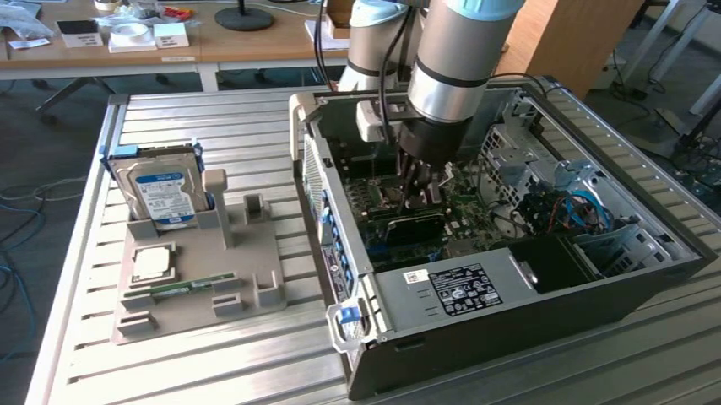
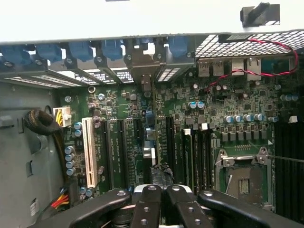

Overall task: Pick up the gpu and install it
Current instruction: 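Press down on the gpu until it lock into place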

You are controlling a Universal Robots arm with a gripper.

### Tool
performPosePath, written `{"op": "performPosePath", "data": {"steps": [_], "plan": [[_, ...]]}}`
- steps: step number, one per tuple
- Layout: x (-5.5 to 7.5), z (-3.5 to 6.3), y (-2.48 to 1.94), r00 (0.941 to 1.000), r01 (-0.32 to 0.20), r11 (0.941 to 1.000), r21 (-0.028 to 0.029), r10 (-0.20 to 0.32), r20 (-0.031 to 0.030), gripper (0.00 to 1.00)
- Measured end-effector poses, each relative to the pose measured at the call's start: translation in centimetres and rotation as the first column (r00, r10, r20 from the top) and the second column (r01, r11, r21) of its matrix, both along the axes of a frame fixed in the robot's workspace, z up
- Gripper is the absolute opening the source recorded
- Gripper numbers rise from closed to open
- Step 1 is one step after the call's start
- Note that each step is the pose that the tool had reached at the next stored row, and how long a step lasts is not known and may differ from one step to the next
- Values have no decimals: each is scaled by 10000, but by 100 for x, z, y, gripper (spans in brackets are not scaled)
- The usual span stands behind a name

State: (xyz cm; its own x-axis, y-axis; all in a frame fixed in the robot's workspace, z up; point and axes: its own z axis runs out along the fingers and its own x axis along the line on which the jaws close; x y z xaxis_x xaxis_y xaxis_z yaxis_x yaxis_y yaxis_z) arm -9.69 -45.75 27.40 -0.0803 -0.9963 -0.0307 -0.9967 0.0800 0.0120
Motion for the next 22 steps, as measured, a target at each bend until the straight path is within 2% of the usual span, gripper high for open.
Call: {"op": "performPosePath", "data": {"steps": [5,9,22], "plan": [[1,-20,14,10000,-1,10000,59,1,2,11],[0,-58,18,10000,0,10000,67,0,1,11],[0,-97,17,10000,0,10000,76,0,1,11]]}}
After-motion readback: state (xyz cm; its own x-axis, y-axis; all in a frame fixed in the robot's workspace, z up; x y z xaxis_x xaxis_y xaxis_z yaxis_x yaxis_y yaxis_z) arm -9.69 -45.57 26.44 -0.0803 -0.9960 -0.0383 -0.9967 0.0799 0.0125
